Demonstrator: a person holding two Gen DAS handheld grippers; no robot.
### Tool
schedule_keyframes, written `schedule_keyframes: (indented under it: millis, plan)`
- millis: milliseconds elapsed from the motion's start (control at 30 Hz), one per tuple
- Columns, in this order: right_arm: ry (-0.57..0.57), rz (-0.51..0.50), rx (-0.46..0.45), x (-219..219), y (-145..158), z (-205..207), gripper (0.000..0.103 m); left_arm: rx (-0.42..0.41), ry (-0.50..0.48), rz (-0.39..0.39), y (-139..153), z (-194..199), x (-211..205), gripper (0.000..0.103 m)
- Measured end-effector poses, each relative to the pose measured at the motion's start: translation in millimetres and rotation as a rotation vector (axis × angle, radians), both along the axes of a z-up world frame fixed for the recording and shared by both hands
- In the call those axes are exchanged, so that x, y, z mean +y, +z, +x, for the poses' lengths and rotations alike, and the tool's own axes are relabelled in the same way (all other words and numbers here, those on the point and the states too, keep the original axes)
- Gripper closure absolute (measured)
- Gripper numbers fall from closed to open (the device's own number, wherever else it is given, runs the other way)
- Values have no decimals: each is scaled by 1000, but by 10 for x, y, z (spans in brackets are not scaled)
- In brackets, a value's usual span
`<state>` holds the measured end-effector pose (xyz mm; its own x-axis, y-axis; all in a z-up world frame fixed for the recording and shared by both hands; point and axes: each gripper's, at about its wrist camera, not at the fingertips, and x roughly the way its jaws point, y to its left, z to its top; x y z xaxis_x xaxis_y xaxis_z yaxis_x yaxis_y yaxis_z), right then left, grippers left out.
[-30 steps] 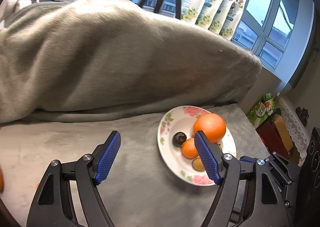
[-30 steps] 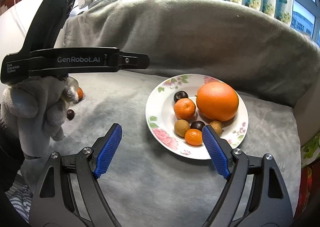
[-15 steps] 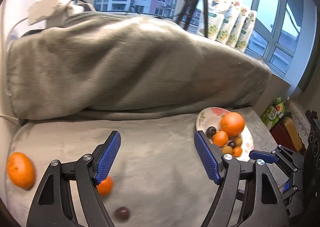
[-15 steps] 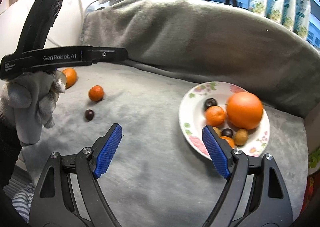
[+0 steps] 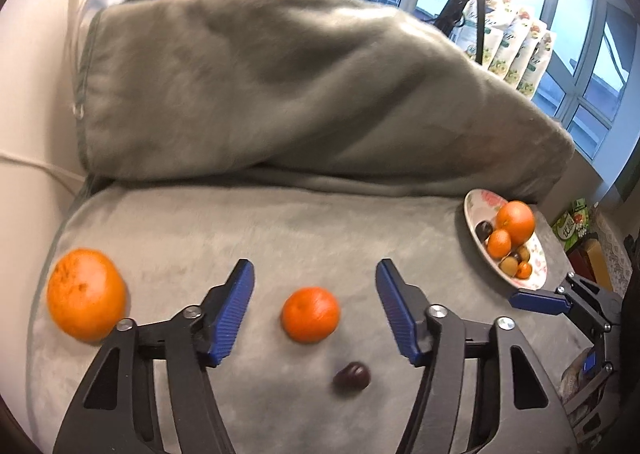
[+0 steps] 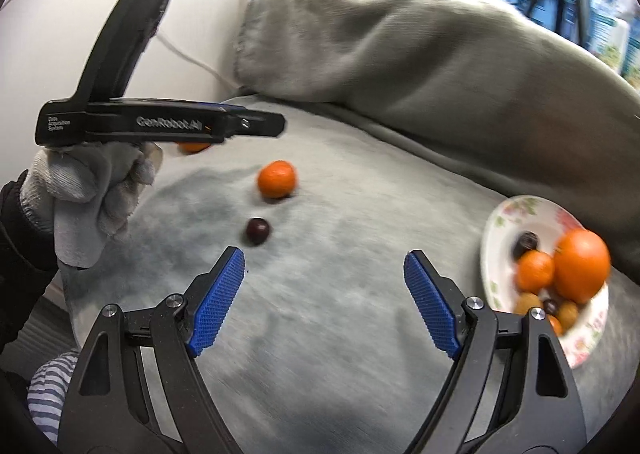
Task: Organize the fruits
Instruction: 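Withdraw both open grippers from the plate toward the remaining tangerine and plum, then grasp the tangerine with the left gripper while the right gripper grasps the dark plum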
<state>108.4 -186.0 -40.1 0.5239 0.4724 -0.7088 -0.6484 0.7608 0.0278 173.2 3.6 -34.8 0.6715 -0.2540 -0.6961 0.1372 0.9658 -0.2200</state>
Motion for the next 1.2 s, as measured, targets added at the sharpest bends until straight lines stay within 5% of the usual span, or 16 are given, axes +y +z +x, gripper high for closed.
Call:
schedule_keyframes:
  millis: [467,1200]
  plan:
    - [125,-31,122,628,-359,175,50,102,-8,-93,-383,17,146,56]
    - [117,-49,173,860,-588,351,65,135,-61,-139,-488,80,32,65]
